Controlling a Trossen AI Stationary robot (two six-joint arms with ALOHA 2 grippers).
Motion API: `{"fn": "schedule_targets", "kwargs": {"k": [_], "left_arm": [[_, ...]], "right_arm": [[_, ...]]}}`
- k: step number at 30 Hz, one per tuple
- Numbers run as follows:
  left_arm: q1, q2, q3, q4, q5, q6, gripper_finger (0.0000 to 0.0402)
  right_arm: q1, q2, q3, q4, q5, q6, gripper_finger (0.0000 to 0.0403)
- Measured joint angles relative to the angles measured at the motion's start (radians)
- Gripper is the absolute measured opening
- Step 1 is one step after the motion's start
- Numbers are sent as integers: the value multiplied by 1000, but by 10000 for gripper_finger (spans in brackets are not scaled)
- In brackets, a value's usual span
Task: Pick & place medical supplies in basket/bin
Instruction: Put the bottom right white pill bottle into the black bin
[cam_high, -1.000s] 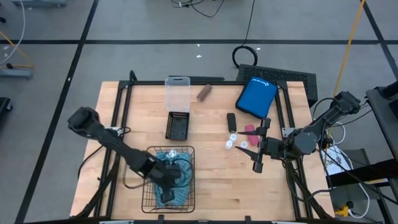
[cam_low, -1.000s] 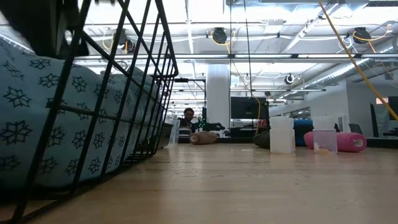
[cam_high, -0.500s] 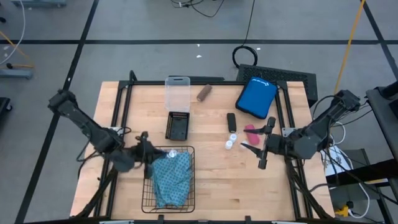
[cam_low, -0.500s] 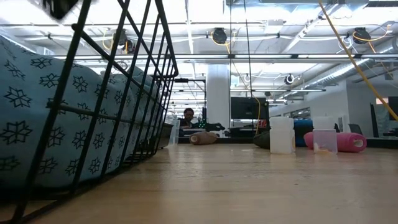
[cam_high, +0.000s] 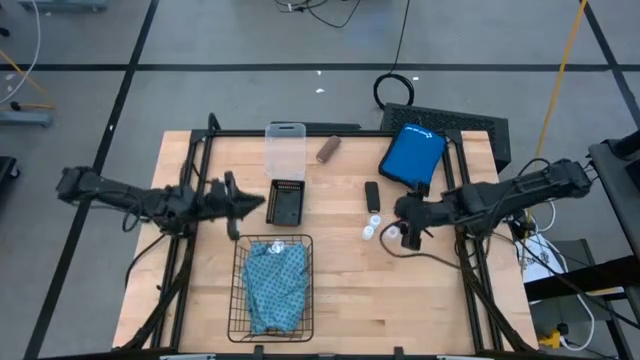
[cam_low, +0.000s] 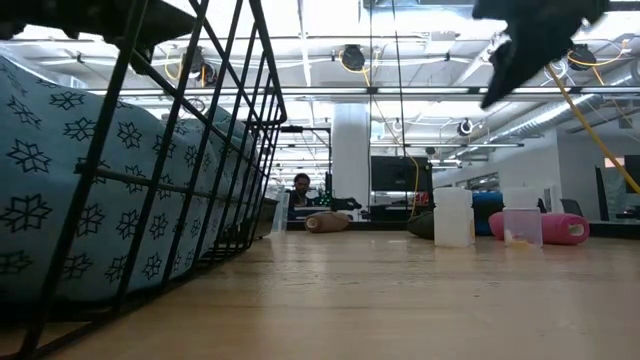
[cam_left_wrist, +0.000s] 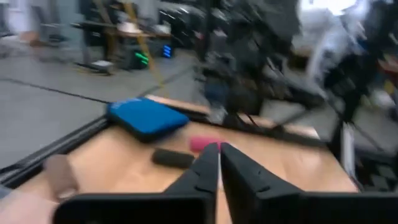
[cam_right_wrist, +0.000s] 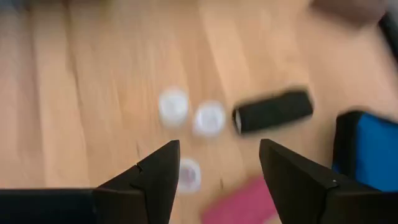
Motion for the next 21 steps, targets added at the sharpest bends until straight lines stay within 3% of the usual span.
{"fn": "schedule_targets", "kwargs": {"k": [7,13,21], "left_arm": [[129,2,0,-56,45,-88,141],[140,40,0,-59,82,-102,217],[141,44,0,-57,130,-93,251]], "right_arm": [[22,76,-61,-24,-68,88,256],[92,58,-227,-47,-111,401,270],[235,47,-522,430,-97,583,260]]}}
